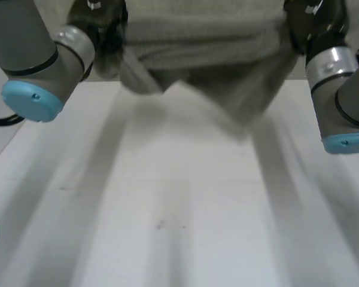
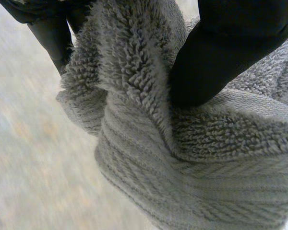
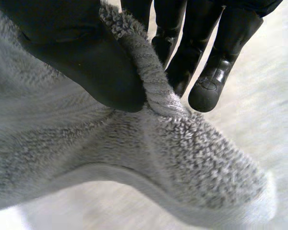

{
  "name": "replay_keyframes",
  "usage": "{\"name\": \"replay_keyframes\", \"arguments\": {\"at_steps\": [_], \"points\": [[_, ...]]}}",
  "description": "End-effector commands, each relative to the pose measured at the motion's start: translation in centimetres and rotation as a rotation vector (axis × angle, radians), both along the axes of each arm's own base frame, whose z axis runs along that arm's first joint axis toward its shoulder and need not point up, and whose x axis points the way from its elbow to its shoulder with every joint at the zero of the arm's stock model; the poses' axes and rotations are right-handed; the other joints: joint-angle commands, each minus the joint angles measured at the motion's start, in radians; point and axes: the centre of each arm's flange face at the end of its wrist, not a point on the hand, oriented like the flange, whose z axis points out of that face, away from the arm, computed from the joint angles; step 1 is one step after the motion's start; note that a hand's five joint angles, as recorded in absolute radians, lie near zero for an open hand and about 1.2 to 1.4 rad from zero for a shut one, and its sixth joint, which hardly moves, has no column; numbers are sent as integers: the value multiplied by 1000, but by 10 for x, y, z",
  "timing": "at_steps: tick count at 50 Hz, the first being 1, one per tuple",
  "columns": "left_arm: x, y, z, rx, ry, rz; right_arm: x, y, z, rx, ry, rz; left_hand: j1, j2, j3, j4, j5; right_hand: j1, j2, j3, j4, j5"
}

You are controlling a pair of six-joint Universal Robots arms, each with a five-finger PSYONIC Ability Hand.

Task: Fold the towel.

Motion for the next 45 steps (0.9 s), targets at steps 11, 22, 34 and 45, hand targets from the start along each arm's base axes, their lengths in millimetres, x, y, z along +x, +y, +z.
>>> {"name": "replay_keyframes", "arguments": {"at_steps": [11, 22, 34, 45], "points": [[13, 28, -142, 546, -138, -13, -8, 41, -137, 555, 207, 124, -119, -228, -226, -231, -182, -88, -220, -254, -256, -106], [29, 80, -188, 685, -379, -56, -34, 80, -174, 879, 322, 92, -413, -523, -520, -525, -477, -955, -1087, -1121, -1123, -972], [26, 105, -143, 582, -360, -83, -59, 58, -124, 876, -44, 41, -452, -561, -558, -563, -515, -1016, -1147, -1182, -1183, -1033], [19, 118, -117, 514, -328, -110, -68, 25, -111, 976, -349, 167, -466, -576, -573, -578, -529, -1014, -1146, -1180, -1182, -1032]]}}
